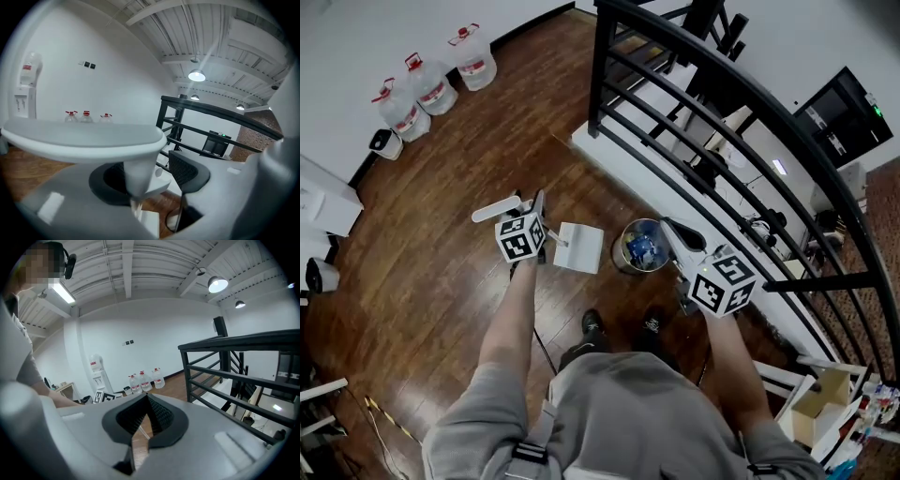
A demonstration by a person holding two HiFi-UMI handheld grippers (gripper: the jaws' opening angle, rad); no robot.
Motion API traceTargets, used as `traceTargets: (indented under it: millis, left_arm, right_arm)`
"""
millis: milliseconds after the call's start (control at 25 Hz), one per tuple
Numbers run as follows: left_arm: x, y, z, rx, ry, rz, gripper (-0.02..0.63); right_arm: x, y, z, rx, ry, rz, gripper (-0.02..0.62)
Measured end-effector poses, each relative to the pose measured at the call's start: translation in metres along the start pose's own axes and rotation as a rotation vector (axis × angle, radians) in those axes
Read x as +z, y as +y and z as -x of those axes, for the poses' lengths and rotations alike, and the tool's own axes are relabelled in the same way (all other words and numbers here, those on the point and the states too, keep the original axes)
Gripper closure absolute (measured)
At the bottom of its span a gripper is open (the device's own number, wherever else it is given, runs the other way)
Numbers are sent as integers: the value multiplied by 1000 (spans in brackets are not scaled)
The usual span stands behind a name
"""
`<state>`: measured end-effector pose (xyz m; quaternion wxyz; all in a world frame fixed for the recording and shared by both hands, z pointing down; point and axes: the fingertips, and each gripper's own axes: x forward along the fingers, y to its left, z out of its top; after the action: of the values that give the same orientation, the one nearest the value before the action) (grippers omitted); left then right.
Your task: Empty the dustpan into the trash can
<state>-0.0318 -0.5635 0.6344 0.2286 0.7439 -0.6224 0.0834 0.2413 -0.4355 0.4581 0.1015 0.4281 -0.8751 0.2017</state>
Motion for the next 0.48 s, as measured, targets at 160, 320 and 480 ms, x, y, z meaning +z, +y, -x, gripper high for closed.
traceTargets:
  millis: [160, 320, 480]
  left_arm:
    - [-5, 16, 6, 20, 6, 14, 313]
    - [-2, 26, 10, 22, -9, 25, 296]
    - [-14, 33, 17, 37, 12, 51, 252]
  right_arm:
    - [0, 12, -12, 33, 7, 7, 597]
    - [0, 19, -19, 50, 20, 15, 597]
    - [0, 23, -19, 51, 21, 22, 597]
